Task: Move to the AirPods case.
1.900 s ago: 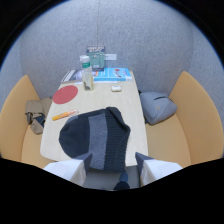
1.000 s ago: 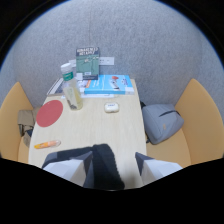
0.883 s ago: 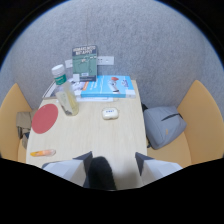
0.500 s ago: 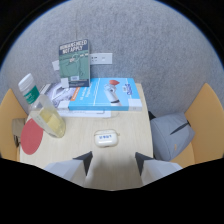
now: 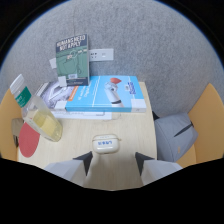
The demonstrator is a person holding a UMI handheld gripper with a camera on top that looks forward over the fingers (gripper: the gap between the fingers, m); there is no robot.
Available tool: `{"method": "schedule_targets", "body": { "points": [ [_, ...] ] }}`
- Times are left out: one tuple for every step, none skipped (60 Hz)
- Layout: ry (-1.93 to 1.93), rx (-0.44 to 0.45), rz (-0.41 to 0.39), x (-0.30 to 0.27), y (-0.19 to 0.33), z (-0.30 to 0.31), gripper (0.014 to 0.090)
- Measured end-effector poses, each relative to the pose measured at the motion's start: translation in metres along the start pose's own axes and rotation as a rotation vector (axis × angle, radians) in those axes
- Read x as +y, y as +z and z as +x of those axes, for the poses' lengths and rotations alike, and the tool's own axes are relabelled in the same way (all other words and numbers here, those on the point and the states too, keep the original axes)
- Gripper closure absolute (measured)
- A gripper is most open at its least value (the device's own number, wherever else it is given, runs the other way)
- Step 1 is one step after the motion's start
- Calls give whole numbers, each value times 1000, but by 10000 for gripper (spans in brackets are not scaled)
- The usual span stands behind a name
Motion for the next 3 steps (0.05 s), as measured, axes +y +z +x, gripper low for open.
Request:
{"method": "schedule_targets", "body": {
  "points": [
    [2,-2,-1,0,0,0,178],
    [4,-6,-3,1,-1,-1,176],
    [8,-8,-5,1,-1,-1,178]
  ]
}}
